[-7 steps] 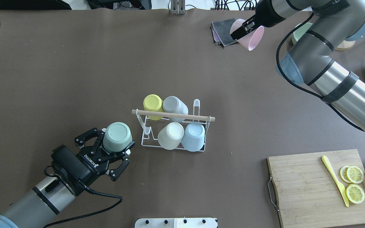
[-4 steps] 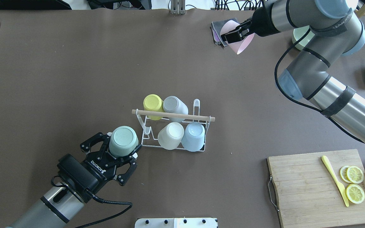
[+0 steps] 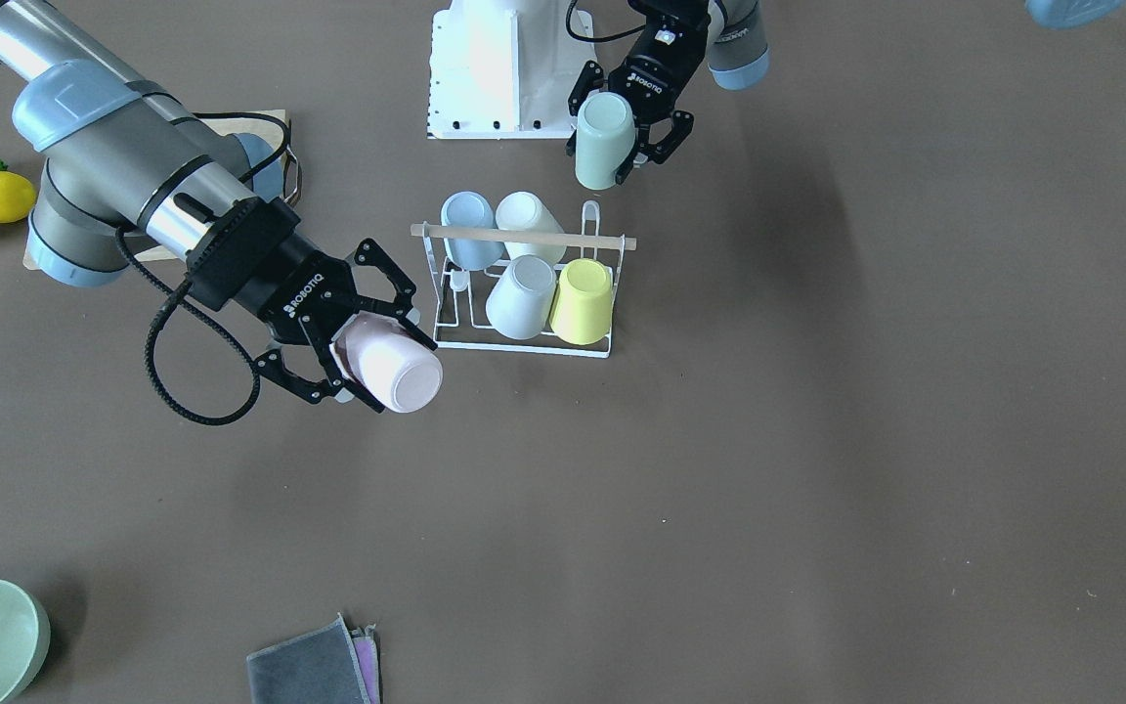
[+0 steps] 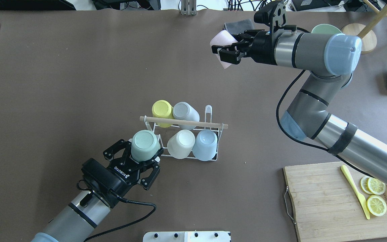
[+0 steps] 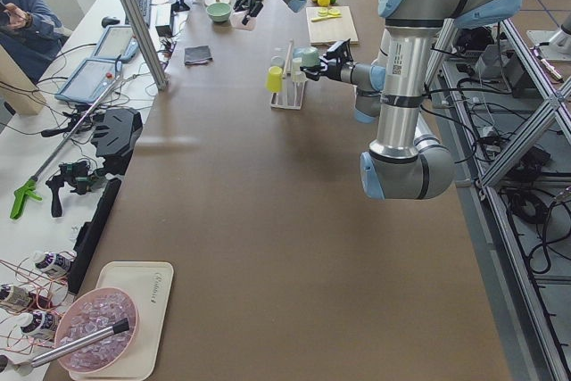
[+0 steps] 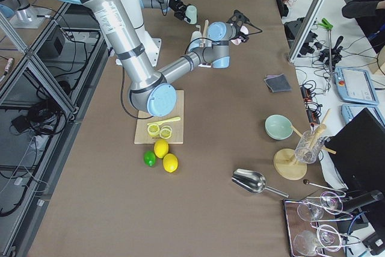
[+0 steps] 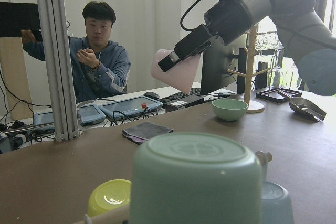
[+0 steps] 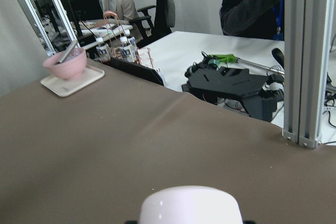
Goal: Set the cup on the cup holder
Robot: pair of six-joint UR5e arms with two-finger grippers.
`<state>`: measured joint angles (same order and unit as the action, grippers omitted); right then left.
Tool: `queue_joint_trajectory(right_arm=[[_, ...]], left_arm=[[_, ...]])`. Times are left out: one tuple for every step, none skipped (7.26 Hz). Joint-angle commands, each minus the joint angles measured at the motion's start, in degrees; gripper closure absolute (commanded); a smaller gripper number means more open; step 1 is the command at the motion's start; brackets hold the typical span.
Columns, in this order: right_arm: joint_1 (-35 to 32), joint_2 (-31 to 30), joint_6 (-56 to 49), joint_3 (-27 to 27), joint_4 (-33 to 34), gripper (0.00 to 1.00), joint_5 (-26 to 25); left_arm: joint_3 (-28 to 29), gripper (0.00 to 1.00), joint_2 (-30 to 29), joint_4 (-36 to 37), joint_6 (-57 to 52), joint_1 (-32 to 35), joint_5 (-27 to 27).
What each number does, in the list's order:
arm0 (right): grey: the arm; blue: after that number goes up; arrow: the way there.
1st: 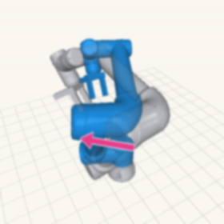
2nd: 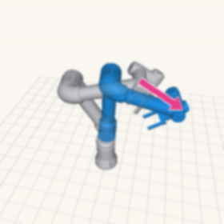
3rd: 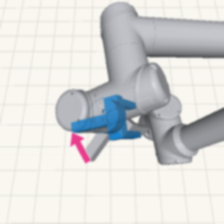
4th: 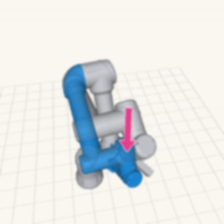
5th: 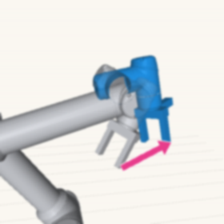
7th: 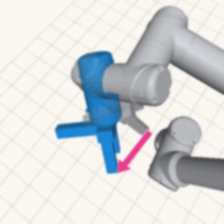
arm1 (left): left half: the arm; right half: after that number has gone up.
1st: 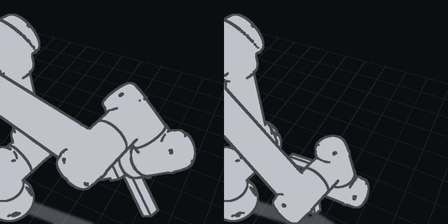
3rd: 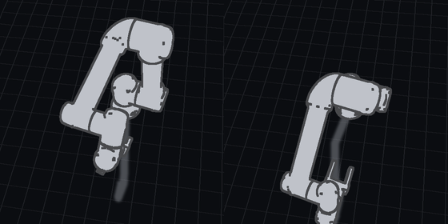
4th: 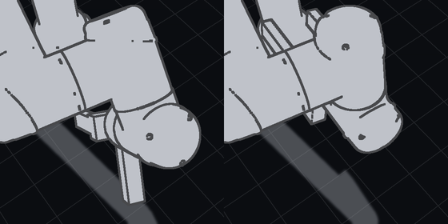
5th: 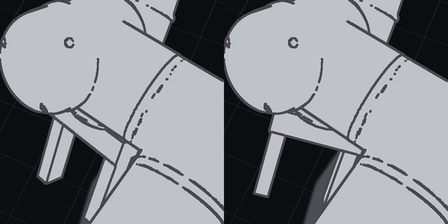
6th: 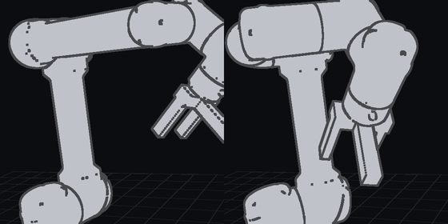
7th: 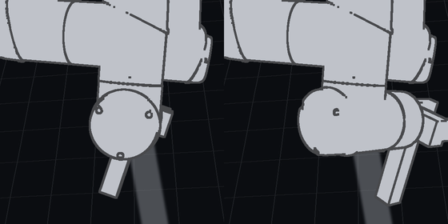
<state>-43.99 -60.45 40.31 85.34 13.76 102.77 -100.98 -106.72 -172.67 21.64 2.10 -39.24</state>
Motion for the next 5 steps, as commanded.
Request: queue_joint_trajectory(right_arm=[[3.28, -4.49, 0.03, -3.57, -17.98, 1.00, -2.13], [4.95, -3.72, -0.32, -8.74, -25.98, 1.00, -3.26], [5.75, -2.49, -0.41, -10.53, -28.67, 1.00, -3.62], [5.84, -2.04, -0.41, -10.90, -30.87, 1.00, -3.80], [5.84, -0.82, -0.23, -11.94, -32.37, 1.00, -5.54]], left_arm=[[1.83, 0.71, -0.68, 0.05, 0.77, 0.80, 2.40], [3.14, 0.71, -1.47, 0.05, 0.77, 1.41, 2.41], [3.68, 0.71, -1.91, 0.14, 0.95, 1.76, 2.41], [4.12, 0.71, -2.18, 0.23, 1.30, 1.94, 2.41], [5.95, 0.71, -3.48, 0.32, 2.61, 2.38, 2.32]])
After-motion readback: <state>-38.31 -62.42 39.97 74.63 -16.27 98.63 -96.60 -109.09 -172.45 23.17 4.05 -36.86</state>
